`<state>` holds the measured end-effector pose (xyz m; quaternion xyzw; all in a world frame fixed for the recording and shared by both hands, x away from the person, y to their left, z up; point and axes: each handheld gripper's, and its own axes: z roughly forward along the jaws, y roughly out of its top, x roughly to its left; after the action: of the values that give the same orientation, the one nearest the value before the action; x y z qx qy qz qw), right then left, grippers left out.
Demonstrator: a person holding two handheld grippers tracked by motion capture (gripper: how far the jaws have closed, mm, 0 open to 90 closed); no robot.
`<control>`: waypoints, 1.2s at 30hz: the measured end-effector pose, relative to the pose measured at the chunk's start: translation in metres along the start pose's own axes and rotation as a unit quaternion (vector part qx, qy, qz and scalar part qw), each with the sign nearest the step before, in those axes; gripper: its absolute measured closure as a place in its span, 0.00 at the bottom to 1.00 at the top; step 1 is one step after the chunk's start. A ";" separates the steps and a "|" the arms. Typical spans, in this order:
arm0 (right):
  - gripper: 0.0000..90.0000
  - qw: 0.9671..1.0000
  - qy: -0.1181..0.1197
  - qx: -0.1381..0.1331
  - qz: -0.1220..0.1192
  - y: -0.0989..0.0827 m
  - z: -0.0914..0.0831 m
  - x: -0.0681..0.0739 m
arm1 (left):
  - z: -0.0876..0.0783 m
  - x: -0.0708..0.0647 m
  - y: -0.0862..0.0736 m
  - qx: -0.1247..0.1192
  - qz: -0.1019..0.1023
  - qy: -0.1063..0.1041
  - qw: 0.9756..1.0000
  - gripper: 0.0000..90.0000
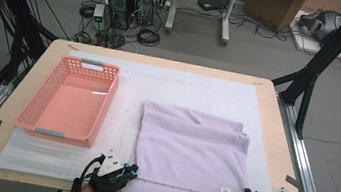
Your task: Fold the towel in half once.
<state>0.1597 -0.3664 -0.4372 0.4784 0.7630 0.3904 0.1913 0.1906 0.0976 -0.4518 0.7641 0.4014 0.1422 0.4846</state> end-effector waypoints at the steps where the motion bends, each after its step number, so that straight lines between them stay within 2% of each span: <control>1: 1.00 1.000 0.004 -0.005 0.003 0.000 -0.003 0.000 | -0.005 0.000 0.001 -0.008 -0.003 -0.004 1.000 0.96; 5: 1.00 1.000 0.009 -0.025 0.008 -0.002 -0.019 0.000 | -0.023 -0.002 0.004 -0.029 -0.007 -0.020 0.999 0.96; 9: 0.98 0.999 0.012 -0.030 0.013 -0.005 -0.022 -0.003 | -0.026 -0.008 -0.002 -0.022 -0.009 -0.030 0.999 0.96; 11: 0.79 0.999 0.006 -0.027 0.022 -0.001 -0.013 -0.004 | -0.025 -0.008 -0.003 -0.019 -0.009 -0.028 0.999 0.96; 12: 0.74 0.999 0.002 -0.025 0.027 0.001 -0.007 -0.004 | -0.024 -0.007 -0.003 -0.019 -0.013 -0.026 0.999 0.96; 14: 0.71 1.000 -0.007 -0.018 0.025 0.006 0.008 -0.003 | -0.023 -0.006 -0.004 -0.017 -0.013 -0.025 0.999 0.96; 16: 0.77 1.000 -0.014 -0.001 0.013 0.010 0.023 -0.002 | -0.022 -0.006 -0.006 -0.014 -0.014 -0.023 1.000 0.96; 17: 0.82 1.000 -0.020 0.015 0.011 0.011 0.029 -0.001 | -0.021 -0.005 -0.007 -0.012 -0.015 -0.023 1.000 0.96; 18: 0.92 1.000 -0.023 0.012 0.005 0.010 0.031 -0.001 | -0.020 -0.005 -0.008 -0.010 -0.017 -0.022 1.000 0.96; 19: 0.96 1.000 -0.025 0.014 0.005 0.011 0.030 0.000 | -0.020 -0.005 -0.009 -0.009 -0.017 -0.023 1.000 0.96; 23: 0.98 1.000 -0.020 0.004 -0.007 0.009 0.016 0.002 | -0.024 -0.006 -0.010 -0.014 -0.024 -0.032 0.999 0.96; 29: 0.98 1.000 0.008 -0.025 -0.007 0.003 -0.021 0.014 | -0.053 -0.014 -0.015 -0.034 -0.029 -0.052 0.998 0.97; 33: 0.98 1.000 0.025 -0.006 -0.012 -0.012 -0.038 0.025 | -0.068 -0.021 -0.026 -0.022 -0.022 -0.071 0.997 0.96; 34: 0.98 1.000 0.025 0.004 -0.015 -0.016 -0.038 0.027 | -0.069 -0.023 -0.028 -0.015 -0.020 -0.072 0.997 0.94; 35: 0.96 0.999 0.023 0.015 -0.018 -0.020 -0.037 0.028 | -0.068 -0.023 -0.030 -0.015 -0.016 -0.074 0.997 0.88; 36: 0.90 1.000 0.020 0.017 -0.017 -0.022 -0.037 0.029 | -0.066 -0.022 -0.030 -0.017 -0.014 -0.073 0.997 0.76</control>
<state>0.1091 -0.3616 -0.4294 0.4607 0.7812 0.3835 0.1743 0.1222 0.1292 -0.4411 0.7585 0.3732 0.0857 0.5272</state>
